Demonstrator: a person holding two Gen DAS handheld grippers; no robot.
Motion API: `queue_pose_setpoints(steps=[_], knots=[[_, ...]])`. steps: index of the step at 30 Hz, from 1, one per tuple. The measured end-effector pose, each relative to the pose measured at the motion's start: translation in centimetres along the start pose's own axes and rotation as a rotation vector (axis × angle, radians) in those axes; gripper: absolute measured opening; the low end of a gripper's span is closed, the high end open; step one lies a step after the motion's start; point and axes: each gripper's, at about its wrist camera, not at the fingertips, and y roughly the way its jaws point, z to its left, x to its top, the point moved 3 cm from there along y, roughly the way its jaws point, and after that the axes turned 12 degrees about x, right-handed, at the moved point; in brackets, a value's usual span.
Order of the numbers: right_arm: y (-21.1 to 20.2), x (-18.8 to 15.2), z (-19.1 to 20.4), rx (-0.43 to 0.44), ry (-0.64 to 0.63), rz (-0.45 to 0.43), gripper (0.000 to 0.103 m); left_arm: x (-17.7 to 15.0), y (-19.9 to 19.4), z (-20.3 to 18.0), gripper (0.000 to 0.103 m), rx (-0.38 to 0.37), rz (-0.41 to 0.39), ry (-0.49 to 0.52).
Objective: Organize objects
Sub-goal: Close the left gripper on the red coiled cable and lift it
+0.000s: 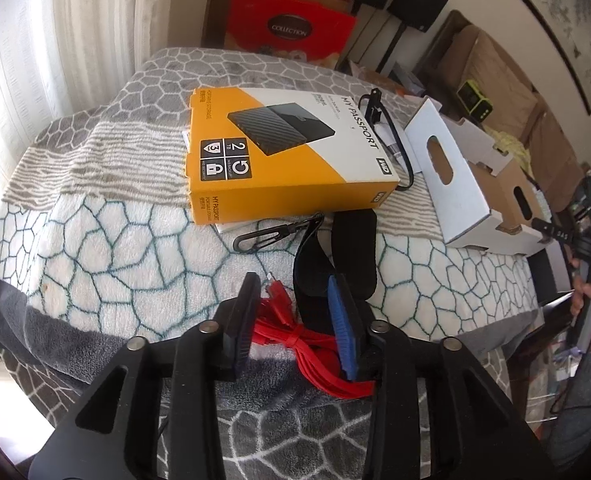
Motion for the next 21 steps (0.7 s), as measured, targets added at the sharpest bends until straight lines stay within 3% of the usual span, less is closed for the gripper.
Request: queue_pose_setpoints(steps=[2,8,9,10,13,19,21], knots=[[-0.2,-0.5,0.5,0.005,-0.004,-0.004,0.014,-0.1,-0.1,-0.2,0.044,-0.004,-0.001,0.004],[-1.4,-1.8,1.1,0.033,-0.01,-0.014,0.014,-0.4,0.5,-1.3,0.044,0.04,-0.01,0.041],[-1.6,-2.0,1.2,0.037,-0.02,-0.014,0.014,-0.5,0.5,-1.4,0.041,0.047,-0.017,0.049],[-1.8,-2.3,1.4,0.037,-0.035,-0.013,0.013,-0.5,0.5,-1.4,0.029,0.052,-0.023,0.053],[-2.4,-3.1,1.5,0.04,-0.079,-0.019,0.01,-0.4,0.6,-1.0,0.009,0.043,-0.019,0.041],[-2.2,-3.1,0.8,0.091,-0.041,-0.009,0.01,-0.1,0.3,0.3,0.007,-0.005,-0.005,-0.016],[-1.9,-2.8,0.6,0.106,-0.004,0.004,0.015,0.0,0.2,0.9,0.009,-0.025,0.003,-0.055]])
